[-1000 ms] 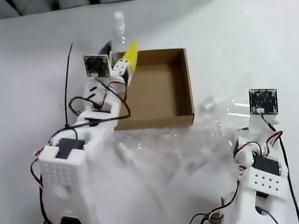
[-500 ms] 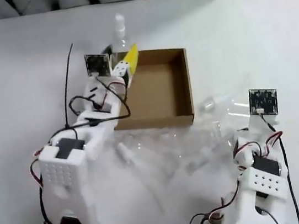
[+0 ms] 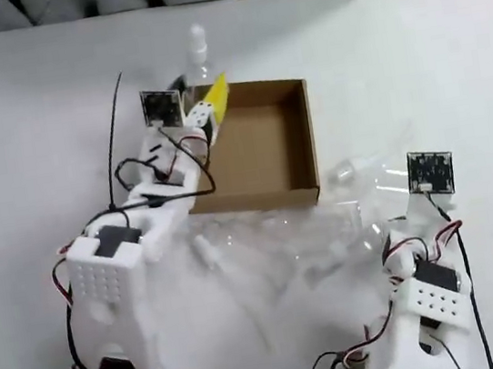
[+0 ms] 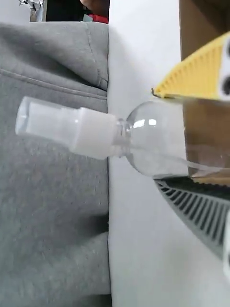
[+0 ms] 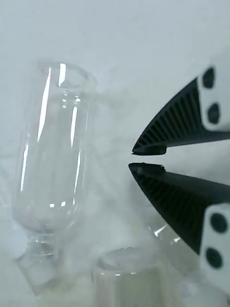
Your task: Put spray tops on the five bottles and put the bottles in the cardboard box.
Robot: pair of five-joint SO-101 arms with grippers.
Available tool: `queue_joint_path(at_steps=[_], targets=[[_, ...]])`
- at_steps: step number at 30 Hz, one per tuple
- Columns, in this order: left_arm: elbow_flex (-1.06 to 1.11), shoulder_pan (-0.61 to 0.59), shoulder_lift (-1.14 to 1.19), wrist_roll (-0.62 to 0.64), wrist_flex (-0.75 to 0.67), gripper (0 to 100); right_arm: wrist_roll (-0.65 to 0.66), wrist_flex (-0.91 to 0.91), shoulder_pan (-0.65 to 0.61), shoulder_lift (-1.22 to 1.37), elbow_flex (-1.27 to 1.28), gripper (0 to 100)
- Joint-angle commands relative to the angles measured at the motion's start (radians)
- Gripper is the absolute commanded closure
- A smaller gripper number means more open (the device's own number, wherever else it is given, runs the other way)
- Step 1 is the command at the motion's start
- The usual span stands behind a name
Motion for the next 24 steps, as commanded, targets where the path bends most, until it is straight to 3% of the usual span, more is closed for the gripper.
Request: queue_joint_path(at_steps=[1,6,24], targets=[[-0.034,-0.004,-0.002,-0.002,0.064,73,-0.006,-0.005,-0.019,0.015,-0.002,97.8],[-0.04,0.007,-0.004,-0.002,0.137,62,-0.006,-0.007,-0.016,0.015,-0.002,97.8],[0.009,0.005,-0.064,-0.002,0.138,61,-0.006,-0.007,-0.015,0.015,-0.002,97.9]])
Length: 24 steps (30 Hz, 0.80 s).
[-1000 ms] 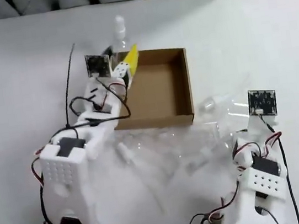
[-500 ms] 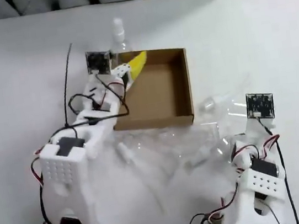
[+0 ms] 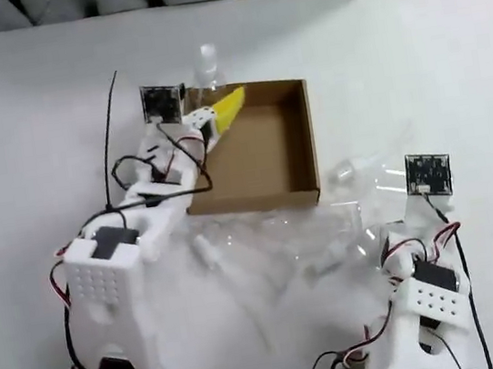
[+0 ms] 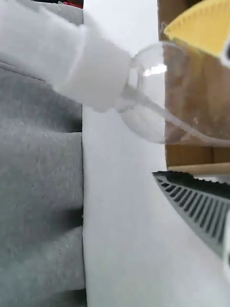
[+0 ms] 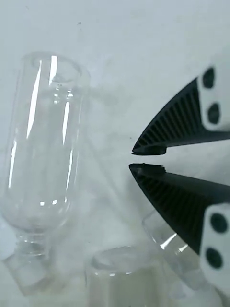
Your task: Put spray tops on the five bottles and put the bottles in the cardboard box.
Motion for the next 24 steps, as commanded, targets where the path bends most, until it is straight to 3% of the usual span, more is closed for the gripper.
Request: queue_joint_path(at_steps=[1,12,24], targets=[[0.006,0.015,-0.048,0.006,0.015,61,-0.006,-0.013,-0.013,0.013,-0.003,97.8],[0.006,0.013,-0.054,0.006,0.017,61,-0.006,-0.013,-0.018,0.013,0.006,97.8],[0.181,0.012,-0.288,0.006,0.011,61,-0.006,-0.013,-0.019,0.013,0.006,97.8]])
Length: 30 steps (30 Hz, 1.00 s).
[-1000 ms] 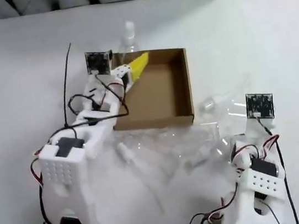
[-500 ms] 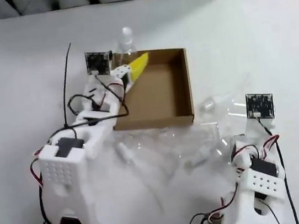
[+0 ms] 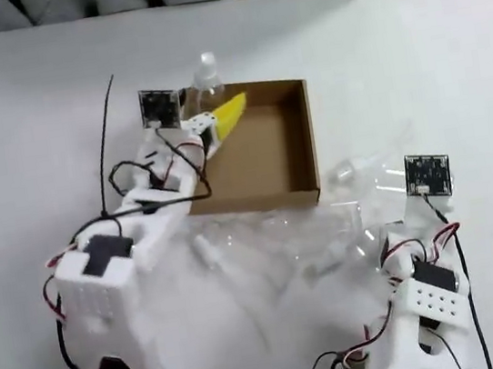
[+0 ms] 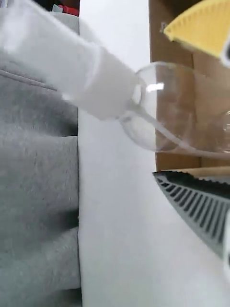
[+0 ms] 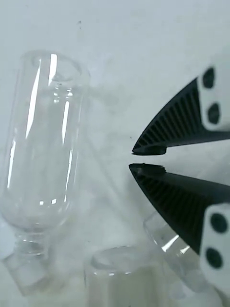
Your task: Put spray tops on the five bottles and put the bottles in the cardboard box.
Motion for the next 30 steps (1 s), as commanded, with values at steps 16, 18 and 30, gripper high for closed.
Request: queue_joint_path(at_steps=[16,18,30], targets=[[0.523,0.002,-0.842,0.006,0.361,62,-0.006,-0.005,-0.012,0.013,0.0,97.8],[0.586,0.002,-0.966,0.006,0.456,62,-0.006,-0.005,-0.013,0.013,0.0,97.8],[0.649,0.013,-1.797,0.015,1.493,62,-0.006,0.002,-0.012,0.005,0.009,98.1]])
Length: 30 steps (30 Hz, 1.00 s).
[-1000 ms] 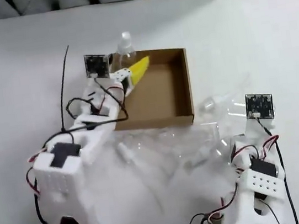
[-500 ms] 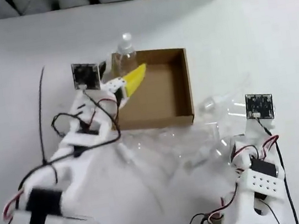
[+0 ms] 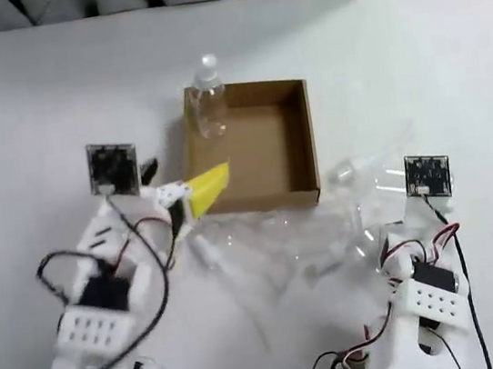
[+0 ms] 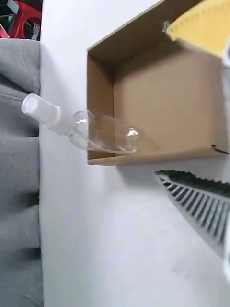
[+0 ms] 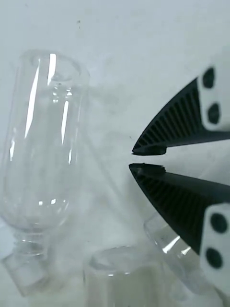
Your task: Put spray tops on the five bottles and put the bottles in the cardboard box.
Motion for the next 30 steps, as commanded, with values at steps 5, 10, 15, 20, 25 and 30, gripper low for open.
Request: queue_joint_path(at_steps=[5,10,15,20,25,30], targets=[[-0.169,0.012,-0.478,0.015,0.789,62,-0.006,0.007,-0.012,0.005,0.002,98.1],[-0.313,0.012,-0.512,0.032,1.005,62,-0.006,0.007,-0.012,0.005,0.002,98.1],[-0.407,0.084,-0.41,0.204,1.063,62,-0.006,0.008,-0.012,0.005,0.002,98.1],[-0.419,0.226,-0.128,0.334,1.019,62,-0.006,0.008,-0.012,0.005,0.002,98.1],[-0.463,0.298,0.194,0.477,0.891,61,-0.006,0.008,-0.012,0.005,0.002,98.1],[-0.585,0.315,0.466,0.551,0.799,62,-0.006,0.008,-0.013,0.005,0.002,98.1]])
